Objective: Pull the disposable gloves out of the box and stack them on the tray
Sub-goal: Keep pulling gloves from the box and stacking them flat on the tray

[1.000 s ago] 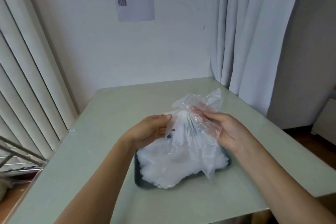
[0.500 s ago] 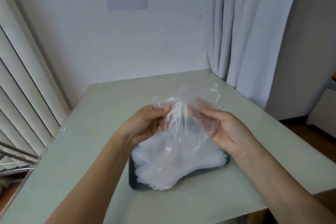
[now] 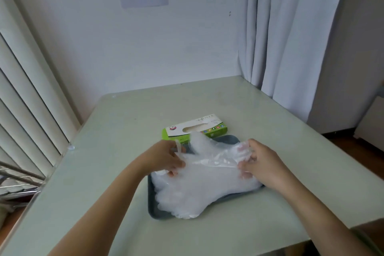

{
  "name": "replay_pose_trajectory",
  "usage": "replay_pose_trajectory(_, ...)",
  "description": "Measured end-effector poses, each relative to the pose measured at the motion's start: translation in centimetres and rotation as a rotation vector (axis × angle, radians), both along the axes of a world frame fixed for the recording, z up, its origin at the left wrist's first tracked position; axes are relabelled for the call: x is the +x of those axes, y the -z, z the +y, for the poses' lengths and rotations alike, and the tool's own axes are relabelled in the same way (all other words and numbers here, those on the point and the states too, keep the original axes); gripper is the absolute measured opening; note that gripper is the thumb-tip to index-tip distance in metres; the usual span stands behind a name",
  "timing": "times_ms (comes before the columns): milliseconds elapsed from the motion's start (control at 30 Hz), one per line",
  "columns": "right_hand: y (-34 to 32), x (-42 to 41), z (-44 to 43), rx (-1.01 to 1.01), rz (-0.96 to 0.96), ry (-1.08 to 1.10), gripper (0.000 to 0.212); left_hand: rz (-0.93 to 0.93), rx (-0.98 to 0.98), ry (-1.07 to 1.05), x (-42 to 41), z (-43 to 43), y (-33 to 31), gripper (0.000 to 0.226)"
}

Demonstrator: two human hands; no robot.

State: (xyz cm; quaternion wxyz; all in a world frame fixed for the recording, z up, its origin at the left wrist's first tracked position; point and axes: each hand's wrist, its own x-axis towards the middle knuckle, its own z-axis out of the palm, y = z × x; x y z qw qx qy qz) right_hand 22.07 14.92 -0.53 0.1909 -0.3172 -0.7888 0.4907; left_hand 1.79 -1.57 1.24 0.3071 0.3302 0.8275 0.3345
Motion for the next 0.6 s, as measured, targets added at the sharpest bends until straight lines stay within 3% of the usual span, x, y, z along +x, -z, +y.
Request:
replay_pose_trajectory(100, 1.2, -0.2, 0.4, 0.015, -0.104, -0.028, 0.028, 0.207, -0.139, -0.062, -0.4, 0.2, 1.7, 0.041)
replay_pose_trajectory(167, 1.8, -0.4, 0.8, 0.040, -0.133, -0.023, 0.030, 0.464, -0.194, -0.137, 0.1, 0.1, 1.7, 0.048)
replay_pose_trajectory(300, 2.0, -0.8, 1.1, 0.054, -0.155, -0.013, 0.035, 0.798, 0.074, -0.157, 3.2, -0.2, 0.8, 0.036)
replay_pose_trajectory(367, 2.0, -1.1, 1.1, 0.044, -0.159, -0.011, 0.037, 0.823, 0.200, 0.001, 4.6, 0.0, 0.7, 0.026)
replay_pose_trajectory(433, 1.9, -1.4, 1.2, 0.068, -0.169, -0.009, 0.037, 0.789, 0.200, 0.209, 5.6, 0.6, 1.0, 0.028)
replay_pose_trajectory(600, 1.8, -1.7, 0.8, 0.157, -0.209, 0.006, 0.038, 0.722, -0.059, 0.520, 5.8, 2.4, 3.4, 0.063)
